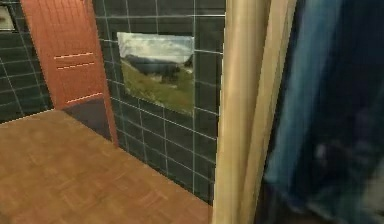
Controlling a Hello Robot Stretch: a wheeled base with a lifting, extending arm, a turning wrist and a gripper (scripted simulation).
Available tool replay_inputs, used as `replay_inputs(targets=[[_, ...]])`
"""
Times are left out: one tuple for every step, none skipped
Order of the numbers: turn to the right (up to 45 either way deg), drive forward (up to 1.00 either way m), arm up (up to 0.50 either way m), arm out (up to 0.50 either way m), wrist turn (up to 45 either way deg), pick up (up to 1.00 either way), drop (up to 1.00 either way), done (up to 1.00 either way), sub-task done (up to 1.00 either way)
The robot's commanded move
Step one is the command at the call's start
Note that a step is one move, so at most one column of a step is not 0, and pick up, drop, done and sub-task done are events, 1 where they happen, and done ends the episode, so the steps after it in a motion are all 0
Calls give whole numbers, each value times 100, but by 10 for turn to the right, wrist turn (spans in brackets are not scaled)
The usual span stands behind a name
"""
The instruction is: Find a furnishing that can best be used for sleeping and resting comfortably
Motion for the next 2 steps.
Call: replay_inputs(targets=[[-330, 0, 0, 0, 0, 0, 0, 0, 0], [0, 100, 0, 0, 0, 0, 0, 0, 0]])
